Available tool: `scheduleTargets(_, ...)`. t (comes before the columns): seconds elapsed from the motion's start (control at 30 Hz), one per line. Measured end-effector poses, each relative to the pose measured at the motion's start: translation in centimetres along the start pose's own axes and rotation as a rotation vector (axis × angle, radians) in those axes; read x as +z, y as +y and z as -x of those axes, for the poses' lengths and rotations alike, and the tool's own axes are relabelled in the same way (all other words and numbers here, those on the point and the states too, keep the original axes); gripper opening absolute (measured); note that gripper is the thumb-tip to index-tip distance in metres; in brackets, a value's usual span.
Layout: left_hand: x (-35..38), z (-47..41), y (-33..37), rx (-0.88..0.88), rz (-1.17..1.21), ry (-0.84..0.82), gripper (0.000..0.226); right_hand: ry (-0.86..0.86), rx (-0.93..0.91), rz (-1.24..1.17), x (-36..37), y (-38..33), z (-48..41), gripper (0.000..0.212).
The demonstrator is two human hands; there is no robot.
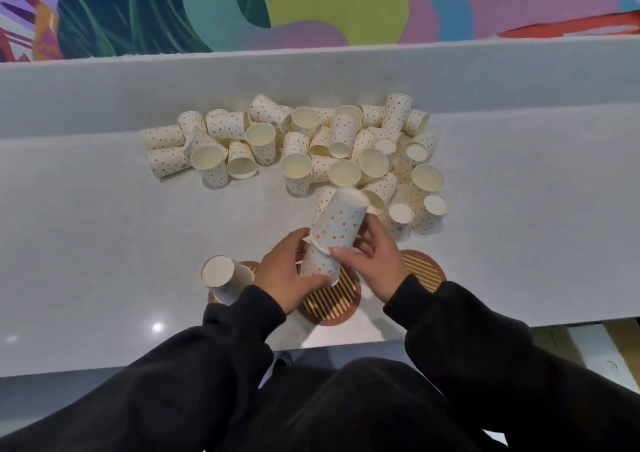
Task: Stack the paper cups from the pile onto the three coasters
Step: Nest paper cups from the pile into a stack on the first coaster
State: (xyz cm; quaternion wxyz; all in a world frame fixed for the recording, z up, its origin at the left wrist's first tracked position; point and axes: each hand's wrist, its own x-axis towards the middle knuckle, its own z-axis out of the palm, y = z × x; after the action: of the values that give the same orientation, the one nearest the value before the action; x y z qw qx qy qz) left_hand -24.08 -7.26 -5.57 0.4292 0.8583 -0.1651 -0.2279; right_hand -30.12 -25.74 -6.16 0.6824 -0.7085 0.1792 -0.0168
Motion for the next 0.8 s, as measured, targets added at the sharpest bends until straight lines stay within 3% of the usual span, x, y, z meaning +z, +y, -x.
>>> scheduleTargets(0.2, 3.3, 0.5, -2.3, 0.015, -0.012, 0.070, 0.053, -0.061, 0.019, 0.148, 0.8, 4.7, 0.7, 0.074)
scheduleTargets(0.5, 5.3, -0.1, -4.4, -0.047, 0.043, 0.016, 0.072, -0.039, 0.060, 0.293, 1.8, 6.9, 2.0, 0.074)
scheduleTargets(0.8, 6.0, -0.7, -5.9, -0.017, 0.019, 0.025, 0.075, -0.063, 0.074, 0.413, 1.2, 8.2, 1.5, 0.074)
